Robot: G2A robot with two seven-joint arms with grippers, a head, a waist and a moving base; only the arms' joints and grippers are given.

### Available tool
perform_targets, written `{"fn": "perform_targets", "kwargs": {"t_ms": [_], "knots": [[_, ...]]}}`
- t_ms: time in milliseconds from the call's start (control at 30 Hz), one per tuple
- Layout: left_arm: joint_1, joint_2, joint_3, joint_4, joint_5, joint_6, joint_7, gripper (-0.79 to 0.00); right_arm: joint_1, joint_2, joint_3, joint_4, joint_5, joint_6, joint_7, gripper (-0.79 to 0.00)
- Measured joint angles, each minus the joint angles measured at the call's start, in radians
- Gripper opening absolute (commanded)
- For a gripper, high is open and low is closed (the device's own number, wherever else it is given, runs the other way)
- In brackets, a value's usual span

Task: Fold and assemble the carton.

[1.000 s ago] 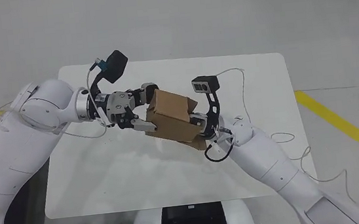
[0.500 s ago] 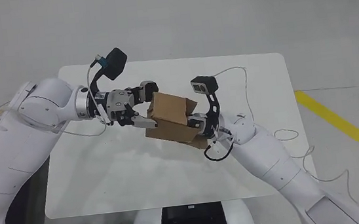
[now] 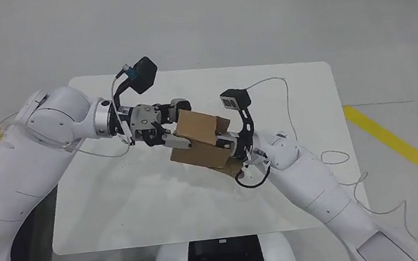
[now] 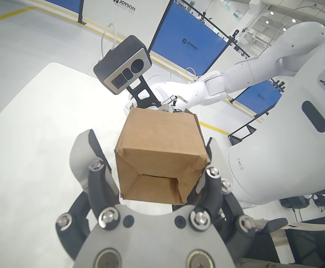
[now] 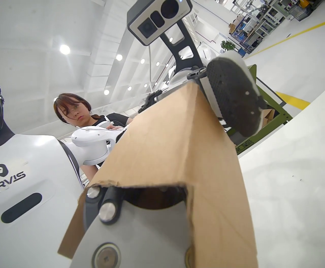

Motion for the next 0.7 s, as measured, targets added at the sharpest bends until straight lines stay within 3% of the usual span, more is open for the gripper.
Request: {"fn": "perform_targets", "kwargs": {"t_ms": [333, 700], "knots": [[-0.002, -0.003, 0.005, 0.000, 0.010, -0.002, 0.002, -0.277, -0.010, 0.002, 0.008, -0.026, -0.010, 0.038, 0.012, -0.785], [0.007, -0.001, 0.003, -0.006, 0.008, -0.008, 0.008, -0.268, -0.008, -0.005, -0.003, -0.041, -0.050, 0.069, -0.008, -0.785]]}}
